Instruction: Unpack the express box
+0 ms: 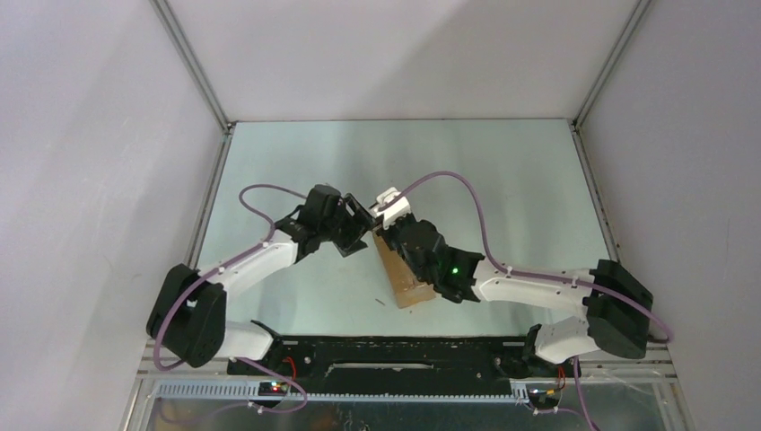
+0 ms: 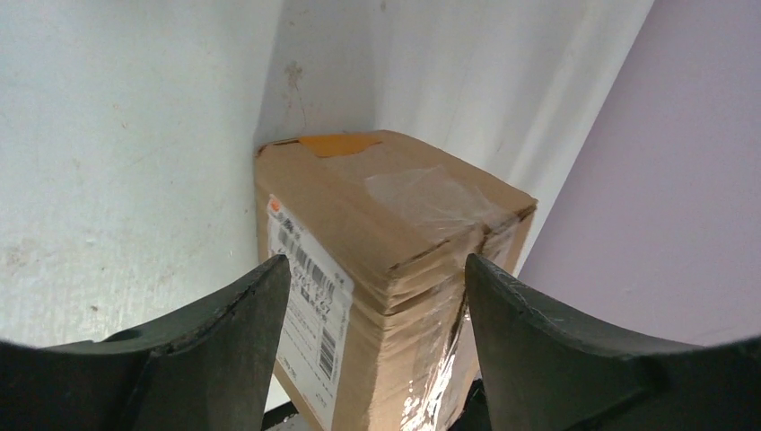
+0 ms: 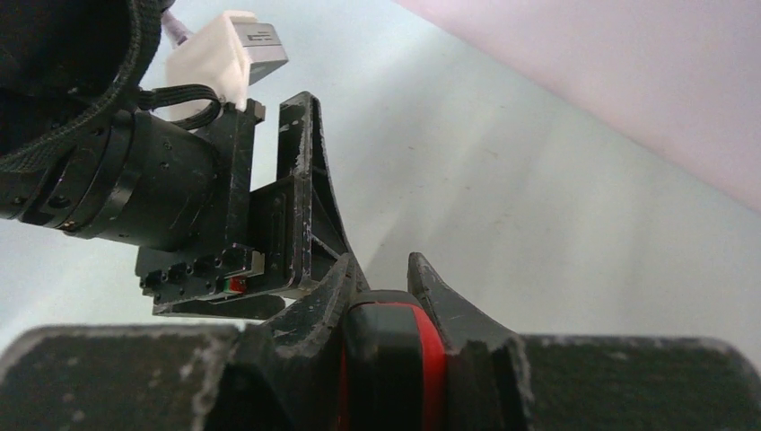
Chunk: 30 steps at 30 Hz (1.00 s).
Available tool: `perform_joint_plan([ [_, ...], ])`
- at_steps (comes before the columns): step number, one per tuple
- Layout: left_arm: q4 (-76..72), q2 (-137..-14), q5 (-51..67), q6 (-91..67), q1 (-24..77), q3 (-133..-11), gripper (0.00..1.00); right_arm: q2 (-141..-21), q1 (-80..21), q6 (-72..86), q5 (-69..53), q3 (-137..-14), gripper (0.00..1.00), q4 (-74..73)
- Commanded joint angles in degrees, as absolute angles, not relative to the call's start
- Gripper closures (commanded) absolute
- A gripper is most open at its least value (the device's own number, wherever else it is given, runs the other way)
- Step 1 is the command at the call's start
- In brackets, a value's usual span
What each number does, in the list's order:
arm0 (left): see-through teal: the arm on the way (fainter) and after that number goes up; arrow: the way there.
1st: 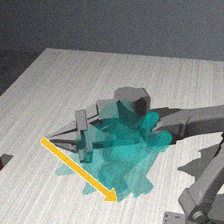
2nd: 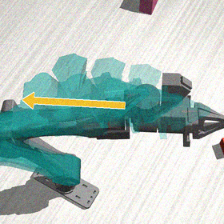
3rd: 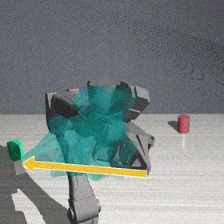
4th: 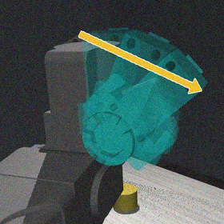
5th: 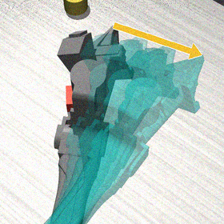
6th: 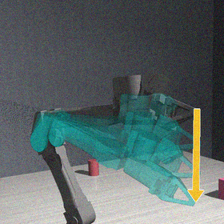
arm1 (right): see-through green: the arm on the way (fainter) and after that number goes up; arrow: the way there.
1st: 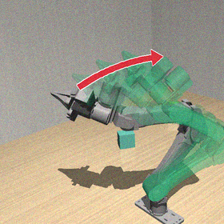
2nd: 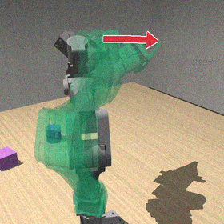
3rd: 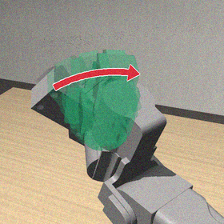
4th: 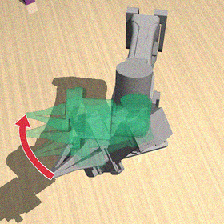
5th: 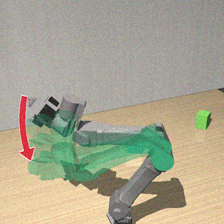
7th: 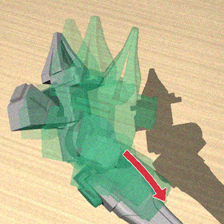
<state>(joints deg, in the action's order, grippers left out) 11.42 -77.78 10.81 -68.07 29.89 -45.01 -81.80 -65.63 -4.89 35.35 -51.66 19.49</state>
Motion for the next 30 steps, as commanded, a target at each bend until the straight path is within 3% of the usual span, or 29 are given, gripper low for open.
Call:
perform_joint_plan([
  [1, 14.68, -73.81, 9.61, -66.86, 31.12, -46.70, 0.25, -78.57, -63.87, 0.88, 24.16, -49.18, 1.00, 19.07],
  [5, 19.45, -72.65, 6.85, -65.47, 31.51, -48.76, 0.21, -76.90, -62.84, 1.53, 21.51, -48.39, 1.00, 18.77],
  [8, 22.44, -72.69, 4.75, -65.21, 31.46, -51.43, 0.01, -75.69, -62.47, 1.85, 19.64, -47.63, 1.00, 18.64],
  [9, 24.30, -72.92, 4.13, -65.50, 31.42, -52.54, 0.00, -75.27, -62.43, 2.07, 19.26, -47.34, 1.00, 18.63],
  [13, 32.72, -75.24, 0.20, -66.21, 31.15, -58.58, 0.00, -74.30, -62.72, 2.50, 19.71, -46.59, 1.00, 18.27],
  [22, 43.55, -87.15, 2.87, -61.77, 26.81, -67.80, 0.00, -75.07, -63.66, 2.44, 22.02, -45.88, 1.00, 18.95],
  [27, 31.95, -80.85, 5.24, -66.50, 25.74, -58.69, 0.01, -75.54, -64.18, 1.94, 22.86, -45.88, 1.00, 19.07],
  [30, 32.88, -80.45, 8.46, -65.54, 26.03, -59.95, 0.02, -75.75, -64.29, 2.13, 23.07, -45.88, 1.00, 19.06],
])
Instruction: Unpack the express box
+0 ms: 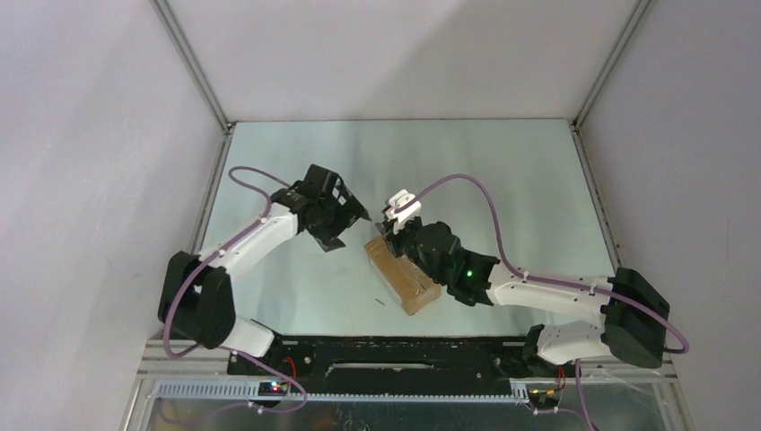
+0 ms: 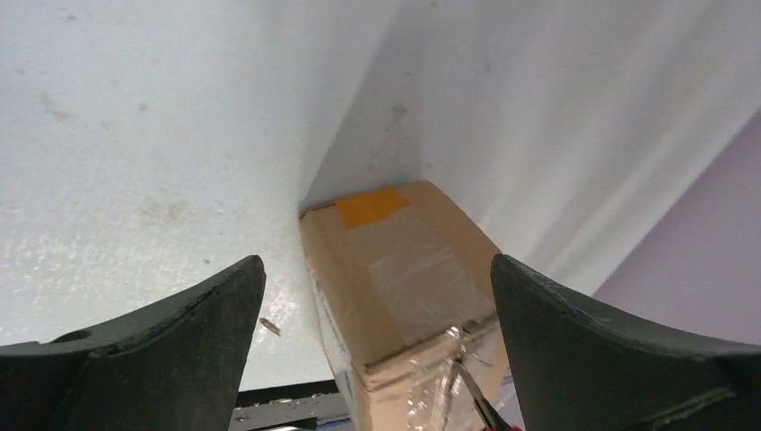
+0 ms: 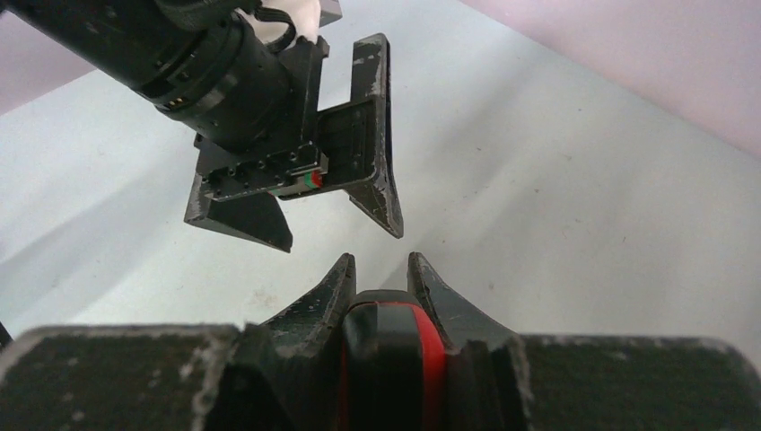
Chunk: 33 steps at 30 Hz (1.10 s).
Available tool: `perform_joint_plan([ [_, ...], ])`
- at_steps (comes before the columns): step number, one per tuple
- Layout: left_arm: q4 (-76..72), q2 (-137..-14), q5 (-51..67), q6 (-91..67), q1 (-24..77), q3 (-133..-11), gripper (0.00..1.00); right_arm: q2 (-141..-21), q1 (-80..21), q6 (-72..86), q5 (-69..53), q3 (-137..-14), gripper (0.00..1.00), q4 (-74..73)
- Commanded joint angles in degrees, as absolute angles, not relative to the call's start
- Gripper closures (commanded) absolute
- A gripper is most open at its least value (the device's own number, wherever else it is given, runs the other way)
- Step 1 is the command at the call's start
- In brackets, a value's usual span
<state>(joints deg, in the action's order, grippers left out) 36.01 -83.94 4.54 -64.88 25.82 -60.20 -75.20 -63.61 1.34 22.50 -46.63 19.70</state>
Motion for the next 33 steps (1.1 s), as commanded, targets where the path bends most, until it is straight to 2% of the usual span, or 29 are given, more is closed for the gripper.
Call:
perform_joint_plan([
  [1, 33.62, -80.40, 9.17, -65.32, 26.24, -60.13, 0.02, -75.88, -64.28, 2.12, 23.12, -45.88, 1.00, 19.19],
  [5, 29.97, -73.20, 9.65, -63.77, 26.50, -54.46, 0.02, -76.01, -64.36, 1.54, 23.62, -45.88, 1.00, 19.39],
  [8, 33.26, -68.38, 9.22, -58.97, 26.54, -52.24, 0.02, -75.69, -64.60, 1.02, 24.21, -45.88, 1.00, 19.08],
  [12, 26.75, -63.36, 16.49, -59.16, 26.62, -44.18, 0.02, -76.11, -64.69, 0.24, 24.24, -45.97, 1.00, 19.54],
  [19, 5.40, -63.28, 26.77, -67.25, 27.14, -31.52, 0.06, -76.82, -65.33, -3.42, 25.54, -46.32, 1.00, 18.35],
  [28, -19.83, -67.97, 27.77, -77.69, 27.38, -20.98, 0.08, -77.30, -66.35, -5.83, 26.90, -47.11, 1.00, 17.56],
  [33, -17.04, -67.84, 23.98, -78.64, 28.07, -19.83, 0.13, -78.30, -67.96, -8.41, 29.41, -48.30, 1.00, 16.62],
])
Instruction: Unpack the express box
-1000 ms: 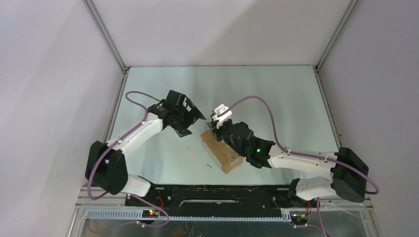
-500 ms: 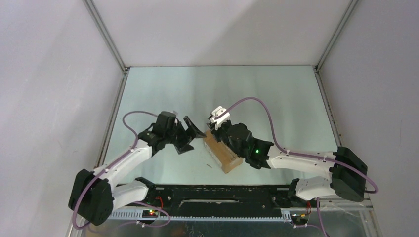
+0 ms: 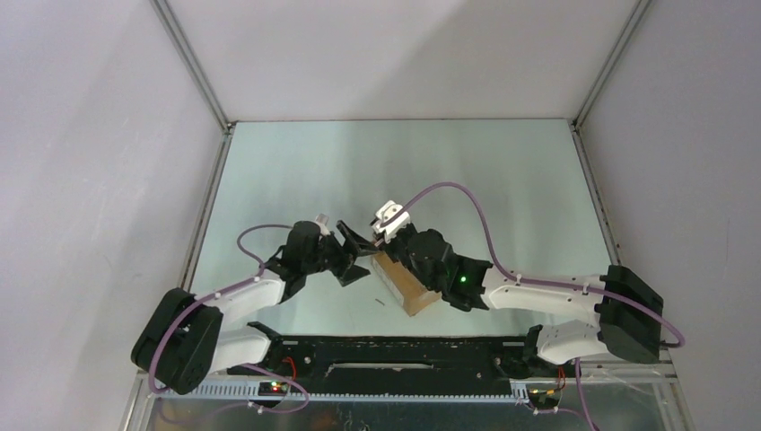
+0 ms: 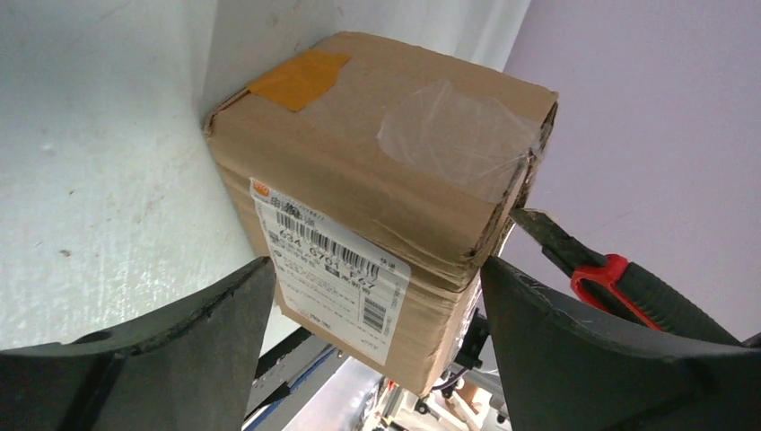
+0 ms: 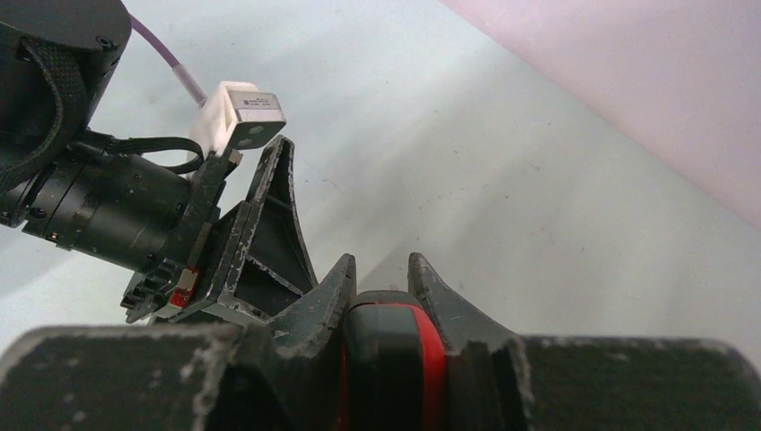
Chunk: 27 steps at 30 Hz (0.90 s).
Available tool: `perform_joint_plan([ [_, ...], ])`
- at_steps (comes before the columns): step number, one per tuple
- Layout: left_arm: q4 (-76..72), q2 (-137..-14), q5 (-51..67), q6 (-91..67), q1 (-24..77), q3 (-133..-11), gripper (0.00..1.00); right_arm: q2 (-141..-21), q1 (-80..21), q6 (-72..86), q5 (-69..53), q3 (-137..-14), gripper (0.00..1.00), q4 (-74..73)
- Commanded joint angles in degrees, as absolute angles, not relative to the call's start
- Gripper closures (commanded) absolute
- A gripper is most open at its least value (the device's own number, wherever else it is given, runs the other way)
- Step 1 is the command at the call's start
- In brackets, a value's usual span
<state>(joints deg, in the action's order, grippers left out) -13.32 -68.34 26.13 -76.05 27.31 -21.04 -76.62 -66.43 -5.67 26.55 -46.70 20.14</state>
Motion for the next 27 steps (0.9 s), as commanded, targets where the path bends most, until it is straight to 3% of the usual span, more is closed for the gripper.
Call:
perform_joint_plan([
  [1, -15.23, -67.24, 23.03, -78.69, 28.12, -19.90, 0.14, -78.70, -68.35, -8.97, 30.50, -48.71, 1.00, 16.32],
  [15, -3.53, -64.32, 16.70, -77.59, 28.82, -22.29, 0.20, -80.53, -73.01, -15.67, 38.74, -52.11, 1.00, 15.54],
  [27, 4.03, -63.78, 14.55, -75.45, 32.21, -27.13, 0.20, -81.55, -72.39, -10.34, 38.90, -54.44, 1.00, 12.75],
])
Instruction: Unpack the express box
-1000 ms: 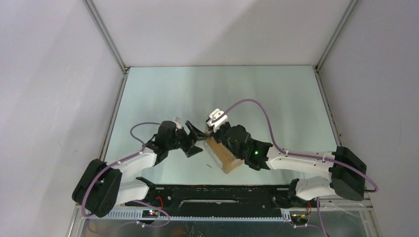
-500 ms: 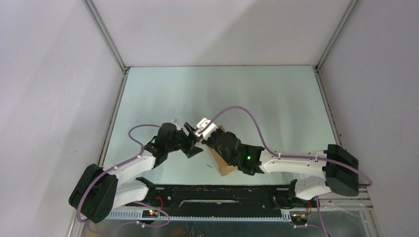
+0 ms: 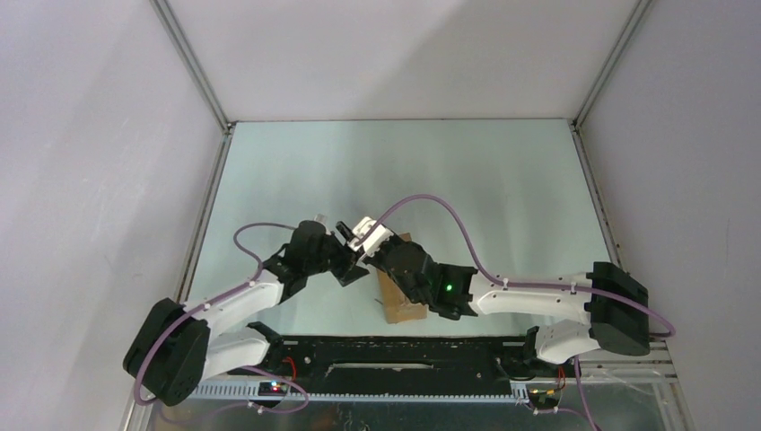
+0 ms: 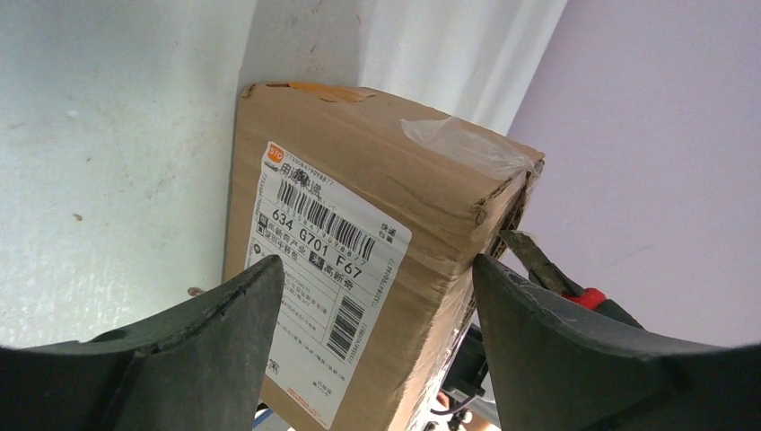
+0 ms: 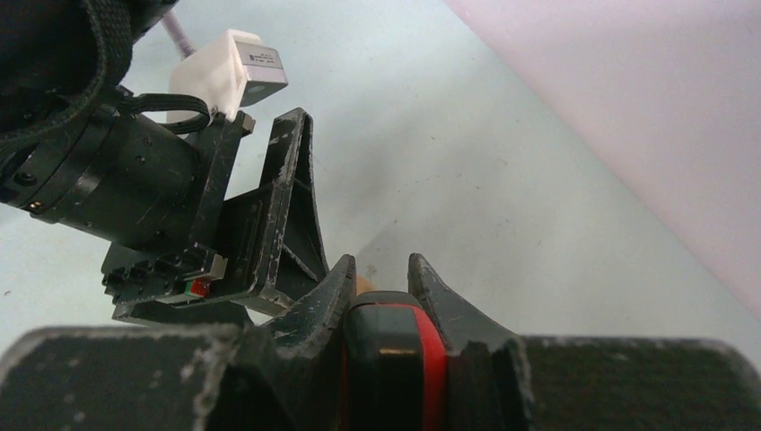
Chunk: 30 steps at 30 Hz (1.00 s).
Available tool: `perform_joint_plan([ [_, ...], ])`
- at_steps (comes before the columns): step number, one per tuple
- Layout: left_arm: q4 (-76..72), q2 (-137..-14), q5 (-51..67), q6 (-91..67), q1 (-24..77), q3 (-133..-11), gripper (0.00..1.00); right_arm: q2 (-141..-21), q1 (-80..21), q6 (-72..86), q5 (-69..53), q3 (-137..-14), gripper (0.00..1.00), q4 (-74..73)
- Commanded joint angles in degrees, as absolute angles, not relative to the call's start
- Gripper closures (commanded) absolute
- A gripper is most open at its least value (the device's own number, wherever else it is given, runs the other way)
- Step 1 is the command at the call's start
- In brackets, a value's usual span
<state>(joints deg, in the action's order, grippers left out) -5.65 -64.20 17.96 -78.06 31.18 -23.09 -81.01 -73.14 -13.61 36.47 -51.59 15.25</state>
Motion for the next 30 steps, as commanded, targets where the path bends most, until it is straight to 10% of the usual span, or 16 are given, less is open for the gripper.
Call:
perform_joint_plan([
  [1, 5.48, -63.76, 14.58, -74.54, 32.37, -28.07, 0.20, -81.53, -72.00, -8.78, 39.22, -55.46, 1.00, 11.13],
  [30, 9.10, -64.78, 12.70, -74.44, 33.84, -31.21, 0.26, -81.38, -76.30, 6.28, 52.61, -63.59, 1.00, -1.45],
])
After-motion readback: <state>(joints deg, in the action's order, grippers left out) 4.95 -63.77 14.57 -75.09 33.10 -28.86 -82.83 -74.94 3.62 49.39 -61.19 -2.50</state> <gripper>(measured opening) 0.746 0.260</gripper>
